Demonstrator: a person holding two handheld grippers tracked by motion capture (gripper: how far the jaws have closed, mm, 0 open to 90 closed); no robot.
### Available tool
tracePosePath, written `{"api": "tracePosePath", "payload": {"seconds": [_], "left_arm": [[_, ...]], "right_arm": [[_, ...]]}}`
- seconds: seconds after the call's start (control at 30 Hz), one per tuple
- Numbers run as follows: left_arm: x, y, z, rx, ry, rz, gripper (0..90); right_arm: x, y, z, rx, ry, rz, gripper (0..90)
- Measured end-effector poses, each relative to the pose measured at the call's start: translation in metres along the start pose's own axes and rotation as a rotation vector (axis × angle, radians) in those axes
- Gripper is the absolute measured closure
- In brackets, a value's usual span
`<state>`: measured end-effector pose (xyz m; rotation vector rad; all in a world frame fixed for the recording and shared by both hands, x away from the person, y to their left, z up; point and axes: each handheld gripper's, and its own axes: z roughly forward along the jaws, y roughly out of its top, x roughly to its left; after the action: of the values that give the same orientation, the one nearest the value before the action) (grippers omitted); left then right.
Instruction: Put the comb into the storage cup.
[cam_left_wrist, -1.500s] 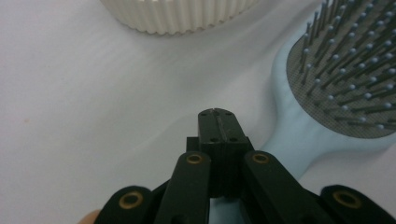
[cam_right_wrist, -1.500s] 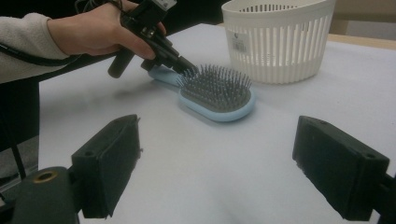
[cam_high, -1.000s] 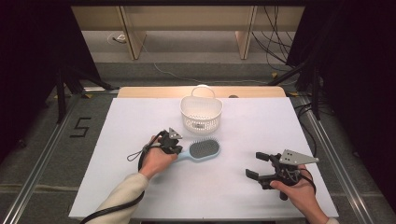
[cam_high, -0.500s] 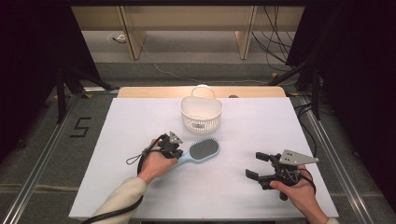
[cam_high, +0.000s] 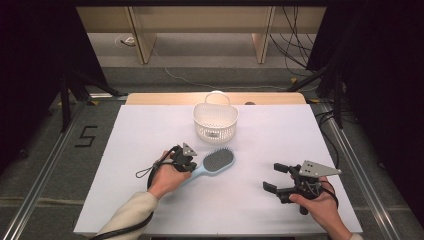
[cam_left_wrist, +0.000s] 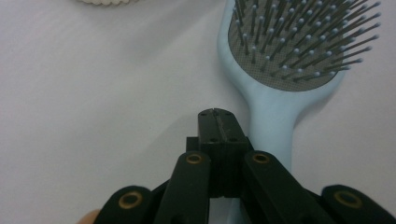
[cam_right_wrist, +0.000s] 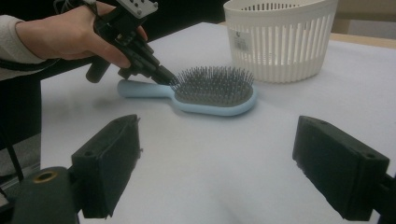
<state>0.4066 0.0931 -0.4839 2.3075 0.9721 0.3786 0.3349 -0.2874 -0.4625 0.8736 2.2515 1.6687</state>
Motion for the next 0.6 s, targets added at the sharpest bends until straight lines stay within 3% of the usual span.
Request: {"api": "tracePosePath", "payload": {"seconds": [0.6], "left_arm": [[-0.0050, -0.0035, -0.0029, -0.003, -0.007, 0.010, 89.5]], "right_arm": [[0.0001, -0.0003, 0.0002, 0.000, 0.002, -0.003, 15.9]]}}
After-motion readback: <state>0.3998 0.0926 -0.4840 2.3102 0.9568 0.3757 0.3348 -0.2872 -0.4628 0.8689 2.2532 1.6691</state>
